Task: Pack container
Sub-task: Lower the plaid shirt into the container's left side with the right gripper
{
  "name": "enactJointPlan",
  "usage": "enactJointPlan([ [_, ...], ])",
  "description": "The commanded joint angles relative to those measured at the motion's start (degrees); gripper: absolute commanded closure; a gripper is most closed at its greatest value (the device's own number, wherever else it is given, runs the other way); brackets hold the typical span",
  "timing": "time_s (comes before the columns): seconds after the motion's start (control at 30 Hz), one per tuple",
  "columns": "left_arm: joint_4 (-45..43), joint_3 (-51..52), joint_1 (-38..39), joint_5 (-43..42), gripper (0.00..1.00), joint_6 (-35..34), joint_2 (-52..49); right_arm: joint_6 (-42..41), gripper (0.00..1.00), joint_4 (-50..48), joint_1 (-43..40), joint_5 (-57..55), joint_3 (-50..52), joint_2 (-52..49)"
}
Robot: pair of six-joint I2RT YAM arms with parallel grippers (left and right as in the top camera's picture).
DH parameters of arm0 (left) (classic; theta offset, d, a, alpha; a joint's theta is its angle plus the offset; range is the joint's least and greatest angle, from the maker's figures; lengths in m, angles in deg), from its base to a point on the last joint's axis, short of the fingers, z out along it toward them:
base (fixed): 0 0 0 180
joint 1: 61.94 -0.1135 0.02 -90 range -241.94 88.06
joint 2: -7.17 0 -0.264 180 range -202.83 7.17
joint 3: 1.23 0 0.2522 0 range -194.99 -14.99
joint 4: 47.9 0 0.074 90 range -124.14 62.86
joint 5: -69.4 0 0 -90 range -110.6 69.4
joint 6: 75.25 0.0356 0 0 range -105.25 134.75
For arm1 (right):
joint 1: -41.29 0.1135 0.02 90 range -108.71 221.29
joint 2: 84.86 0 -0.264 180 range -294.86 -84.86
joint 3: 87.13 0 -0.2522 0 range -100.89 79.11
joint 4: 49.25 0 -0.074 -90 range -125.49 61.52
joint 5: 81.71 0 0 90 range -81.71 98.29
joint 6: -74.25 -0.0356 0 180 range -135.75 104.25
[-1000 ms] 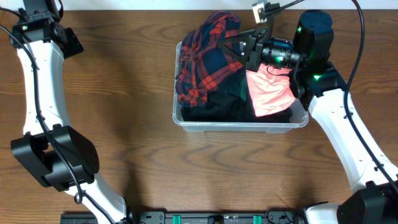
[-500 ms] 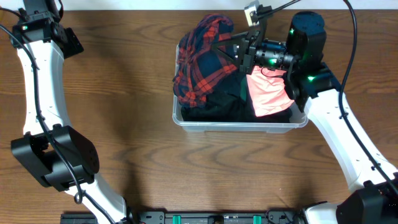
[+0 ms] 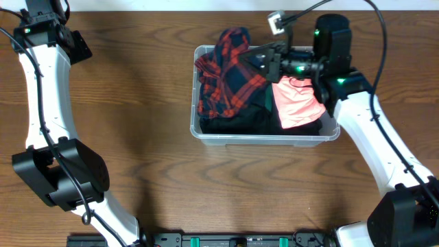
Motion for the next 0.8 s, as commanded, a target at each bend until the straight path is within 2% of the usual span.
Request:
enactJointPlan([
  [0.0,0.15,-0.02,-0.13,0.74,0.02,-0.07,-0.28,1.7,0.96,1.66,-2.34,0.13,-0.66,-0.17],
  [0.4,0.15,-0.02,-0.13,0.74,0.02,-0.07,-0.28,11.89,0.94,14.88,-3.5,-11.04,-0.66,-0.17],
  [0.6,0.15,-0.02,-0.13,0.74,0.02,-0.07,-0.28,16.87,0.85,20.63,-3.52,-20.48,-0.66,-0.17],
  [0.77,0.15,-0.02,-0.13,0.74,0.02,-0.07,-0.28,18.64,0.85,24.22,-3.5,-29.59,-0.66,-0.17],
])
